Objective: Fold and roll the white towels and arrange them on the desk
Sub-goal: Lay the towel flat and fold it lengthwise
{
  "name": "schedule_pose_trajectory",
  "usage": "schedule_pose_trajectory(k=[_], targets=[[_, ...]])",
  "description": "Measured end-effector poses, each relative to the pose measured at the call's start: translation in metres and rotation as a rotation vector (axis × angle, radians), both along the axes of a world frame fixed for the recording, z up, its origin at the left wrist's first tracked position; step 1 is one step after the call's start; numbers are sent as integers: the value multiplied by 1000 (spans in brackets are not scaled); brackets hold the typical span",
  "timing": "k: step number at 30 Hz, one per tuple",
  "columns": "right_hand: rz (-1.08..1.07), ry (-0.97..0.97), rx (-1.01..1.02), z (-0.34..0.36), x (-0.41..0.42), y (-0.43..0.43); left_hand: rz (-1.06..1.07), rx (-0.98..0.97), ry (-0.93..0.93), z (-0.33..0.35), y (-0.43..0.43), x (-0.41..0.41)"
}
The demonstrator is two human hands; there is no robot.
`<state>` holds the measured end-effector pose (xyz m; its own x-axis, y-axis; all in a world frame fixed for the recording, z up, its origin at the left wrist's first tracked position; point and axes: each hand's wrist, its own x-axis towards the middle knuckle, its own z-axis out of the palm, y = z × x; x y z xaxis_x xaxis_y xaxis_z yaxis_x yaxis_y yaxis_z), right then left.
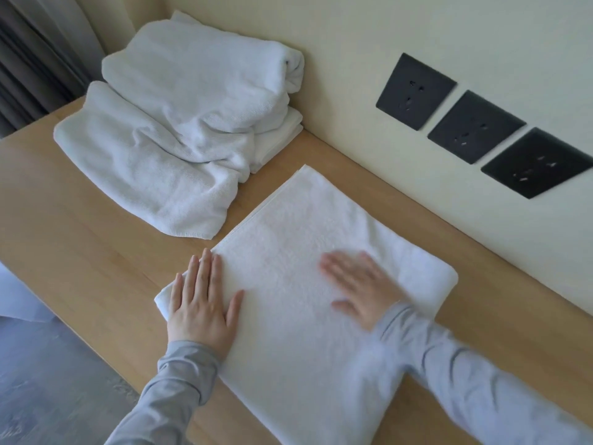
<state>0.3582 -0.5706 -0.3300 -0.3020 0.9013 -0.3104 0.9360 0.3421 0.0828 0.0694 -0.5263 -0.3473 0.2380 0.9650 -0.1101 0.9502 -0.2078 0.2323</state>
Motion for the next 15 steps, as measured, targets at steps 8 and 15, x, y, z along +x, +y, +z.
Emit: schedule_pose_trajectory(k=[8,15], targets=[[-412,-122,4,4,73,6,49,-30,84,7,-7,7],[-24,203,156,12,-12,-82,-174,-39,-145,31,-131,103]])
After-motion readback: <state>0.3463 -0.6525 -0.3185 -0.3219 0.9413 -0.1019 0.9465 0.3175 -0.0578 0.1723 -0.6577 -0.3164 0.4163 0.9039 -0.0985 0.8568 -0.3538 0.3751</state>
